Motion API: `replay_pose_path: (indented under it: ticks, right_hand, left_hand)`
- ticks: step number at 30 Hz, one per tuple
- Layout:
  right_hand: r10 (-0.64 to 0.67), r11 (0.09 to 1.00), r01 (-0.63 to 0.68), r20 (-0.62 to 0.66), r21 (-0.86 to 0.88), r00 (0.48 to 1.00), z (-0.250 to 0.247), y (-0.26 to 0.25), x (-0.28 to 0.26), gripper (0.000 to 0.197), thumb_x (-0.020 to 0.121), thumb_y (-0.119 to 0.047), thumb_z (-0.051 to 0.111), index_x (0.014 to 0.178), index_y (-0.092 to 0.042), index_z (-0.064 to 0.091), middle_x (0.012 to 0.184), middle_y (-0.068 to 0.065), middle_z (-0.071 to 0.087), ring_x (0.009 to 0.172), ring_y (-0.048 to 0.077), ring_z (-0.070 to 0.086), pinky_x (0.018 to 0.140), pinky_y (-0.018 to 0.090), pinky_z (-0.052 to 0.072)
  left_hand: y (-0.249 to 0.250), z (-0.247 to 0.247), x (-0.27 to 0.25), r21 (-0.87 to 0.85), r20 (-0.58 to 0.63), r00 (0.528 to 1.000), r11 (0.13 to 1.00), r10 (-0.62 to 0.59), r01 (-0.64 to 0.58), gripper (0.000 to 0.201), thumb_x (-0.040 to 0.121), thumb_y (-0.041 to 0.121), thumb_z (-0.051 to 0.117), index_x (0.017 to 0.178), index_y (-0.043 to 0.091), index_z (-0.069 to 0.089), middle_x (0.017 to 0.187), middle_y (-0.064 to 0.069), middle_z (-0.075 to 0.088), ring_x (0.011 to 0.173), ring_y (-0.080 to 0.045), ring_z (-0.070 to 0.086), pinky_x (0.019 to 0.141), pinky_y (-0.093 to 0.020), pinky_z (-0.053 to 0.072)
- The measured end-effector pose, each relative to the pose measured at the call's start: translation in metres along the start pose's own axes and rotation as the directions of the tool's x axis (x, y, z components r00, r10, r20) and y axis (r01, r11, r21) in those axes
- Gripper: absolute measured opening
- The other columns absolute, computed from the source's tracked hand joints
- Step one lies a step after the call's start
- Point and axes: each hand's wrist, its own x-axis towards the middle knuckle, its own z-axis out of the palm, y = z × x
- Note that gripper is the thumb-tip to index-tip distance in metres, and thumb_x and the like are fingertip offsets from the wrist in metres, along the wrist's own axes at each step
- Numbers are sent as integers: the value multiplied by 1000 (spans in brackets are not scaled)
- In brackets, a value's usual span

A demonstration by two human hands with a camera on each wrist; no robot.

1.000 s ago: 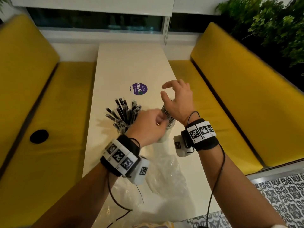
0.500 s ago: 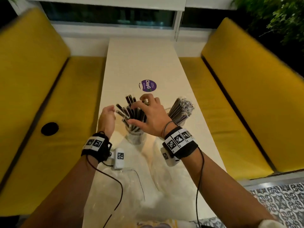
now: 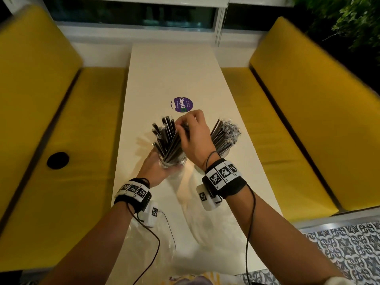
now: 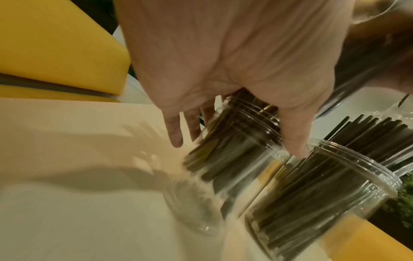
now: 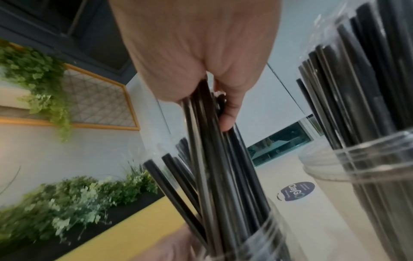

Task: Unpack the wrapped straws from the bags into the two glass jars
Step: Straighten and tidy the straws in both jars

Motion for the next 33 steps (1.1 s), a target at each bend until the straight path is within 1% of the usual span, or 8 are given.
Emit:
replay_pose_path:
  ticks: [5, 8, 12, 15, 20, 26, 29, 33]
  right_hand:
    - [183, 932, -102, 208, -348, 961, -14, -13, 0, 47, 106, -60, 34, 123, -23, 56, 135, 4, 47, 119, 30, 52, 99, 54, 48]
    - [172, 912, -48, 273, -408, 946, -18, -14, -3, 65, 90, -84, 37, 133, -36, 50, 152, 4, 38, 134, 35, 43, 101, 55, 43]
    - [56, 932, 93, 391, -351, 919, -7, -5, -6, 46, 93, -50, 70, 124, -18, 57, 140, 14, 40, 111, 37, 55, 90, 54, 58]
    - [7, 983, 26, 179, -182, 984, -5, -3, -4, 20, 101, -24, 63, 115, -10, 57, 128, 11, 45, 98, 30, 59, 86, 49, 60]
    - [166, 868, -53, 187, -494, 968, -9, -7, -10, 53, 93, -55, 58, 131, -19, 52, 135, 7, 44, 114, 32, 52, 97, 52, 48]
    - [-53, 902, 156, 254, -403, 966, -8, -23, 7, 87, 75, -86, 62, 147, -41, 45, 157, 8, 34, 138, 39, 39, 102, 54, 44]
    - [-86, 915, 220, 369, -339, 925, 10, -18, 6, 56, 87, -59, 73, 130, -25, 60, 135, 11, 51, 112, 35, 54, 91, 53, 55]
    - [-75, 993, 81, 75, -81, 994, 4, -16, 10, 11, 92, -11, 62, 102, -6, 60, 103, 9, 57, 86, 26, 55, 75, 46, 52]
  left_hand:
    - [-3, 2, 3, 34, 2, 999, 999, 40, -40, 53, 78, 46, 91, 111, 60, 52, 138, 1, 62, 127, -20, 58, 104, -35, 47]
    - [-8, 3, 6, 50, 17, 998, 997, 59, -60, 66, 74, 60, 85, 129, 55, 49, 144, 5, 59, 129, -15, 59, 105, -36, 50]
    - [-17, 6, 12, 57, -4, 999, 997, 48, -47, 68, 70, 65, 82, 130, 46, 54, 141, 2, 56, 127, -18, 59, 102, -36, 51]
    - [-25, 8, 15, 95, 4, 1000, 995, 16, -17, 78, 69, 76, 81, 133, 41, 54, 139, 5, 56, 125, -18, 59, 106, -44, 53]
    - [-34, 11, 19, 70, -11, 999, 997, 43, -43, 97, 62, 86, 78, 144, 43, 49, 142, 9, 54, 128, -15, 61, 109, -48, 54]
    - [-33, 13, 19, 42, 20, 993, 993, 113, -113, 88, 75, 68, 84, 150, 39, 46, 147, 6, 56, 135, -15, 58, 113, -47, 52]
    - [-33, 13, 20, 14, 1, 999, 999, 35, -35, 94, 72, 63, 89, 149, 37, 41, 147, 9, 54, 132, -13, 57, 112, -43, 52]
    - [-35, 12, 20, 27, -13, 1000, 1000, 14, -13, 105, 71, 59, 91, 154, 25, 37, 148, 3, 50, 132, -16, 56, 112, -38, 49]
